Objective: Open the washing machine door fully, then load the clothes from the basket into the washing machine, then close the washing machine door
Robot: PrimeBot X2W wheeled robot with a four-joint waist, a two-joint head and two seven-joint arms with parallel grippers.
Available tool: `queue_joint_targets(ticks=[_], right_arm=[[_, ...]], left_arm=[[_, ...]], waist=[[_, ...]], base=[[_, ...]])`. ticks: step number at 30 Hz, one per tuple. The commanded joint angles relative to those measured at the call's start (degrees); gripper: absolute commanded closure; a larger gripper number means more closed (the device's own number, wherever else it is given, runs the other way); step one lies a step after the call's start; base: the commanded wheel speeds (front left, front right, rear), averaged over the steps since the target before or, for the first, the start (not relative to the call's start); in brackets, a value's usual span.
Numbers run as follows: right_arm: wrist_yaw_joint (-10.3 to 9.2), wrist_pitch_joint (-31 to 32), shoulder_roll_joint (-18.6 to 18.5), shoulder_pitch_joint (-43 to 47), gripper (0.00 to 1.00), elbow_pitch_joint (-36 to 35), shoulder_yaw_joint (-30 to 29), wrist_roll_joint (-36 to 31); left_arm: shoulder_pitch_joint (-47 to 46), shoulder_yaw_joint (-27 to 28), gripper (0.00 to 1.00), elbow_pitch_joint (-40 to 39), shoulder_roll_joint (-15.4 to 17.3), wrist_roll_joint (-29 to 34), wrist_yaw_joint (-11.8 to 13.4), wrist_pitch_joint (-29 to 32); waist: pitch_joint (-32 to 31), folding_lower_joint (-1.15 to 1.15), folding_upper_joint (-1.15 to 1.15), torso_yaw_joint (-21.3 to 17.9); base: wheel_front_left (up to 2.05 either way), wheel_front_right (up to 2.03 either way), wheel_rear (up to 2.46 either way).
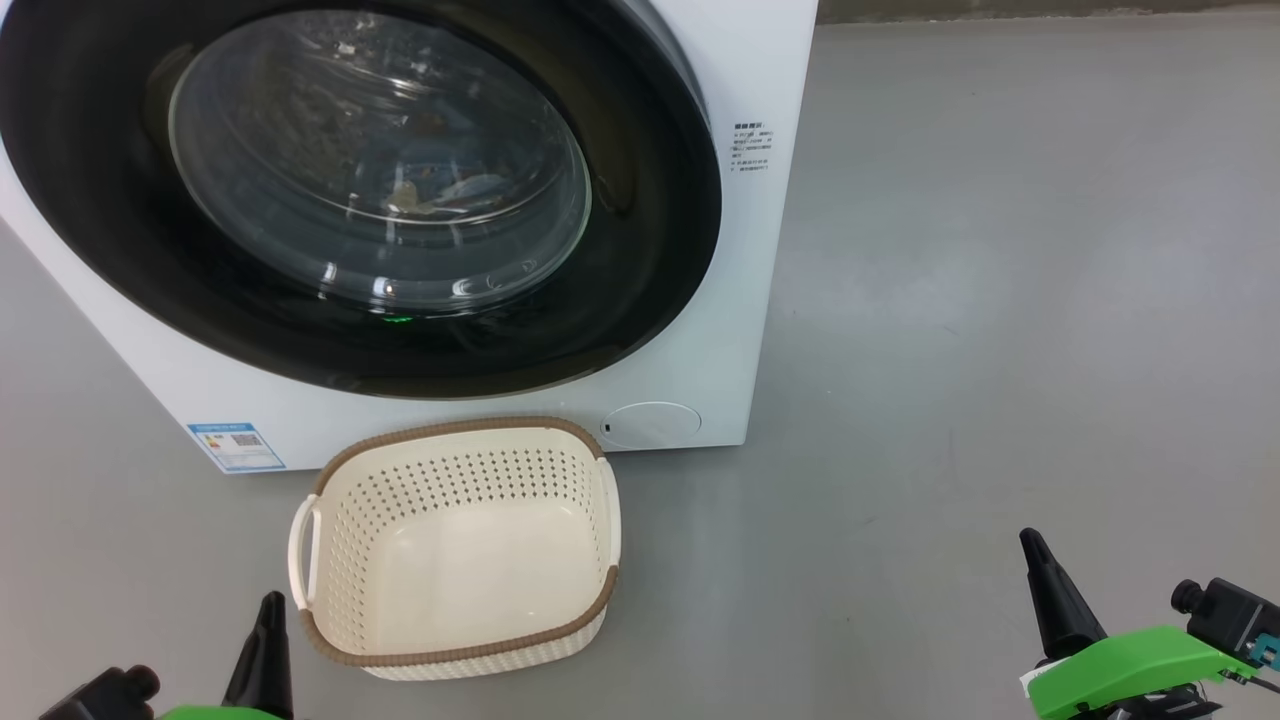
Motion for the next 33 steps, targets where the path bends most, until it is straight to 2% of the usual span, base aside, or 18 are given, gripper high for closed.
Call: queue_joint_targets(ticks=[1, 33], right_arm=[[-0.11, 0.4, -0.3, -0.9, 1.00, -1.8, -0.1, 1.6], [-0.20, 5.6, 2.0, -0.9, 1.00, -4.2, -3.0, 16.9]], left_arm=[[-2.3, 1.2, 1.00, -1.4, 0.7, -1.7, 0.0, 0.3], [-3.4, 3.2, 1.00, -1.6, -0.2, -19.1, -0.1, 5.5]], waist=[[-0.1, -0.01, 0.00, 0.0], [-1.2, -0.01, 0.00, 0.6]], base=[[0.00, 0.00, 0.00], [0.00, 0.00, 0.00]])
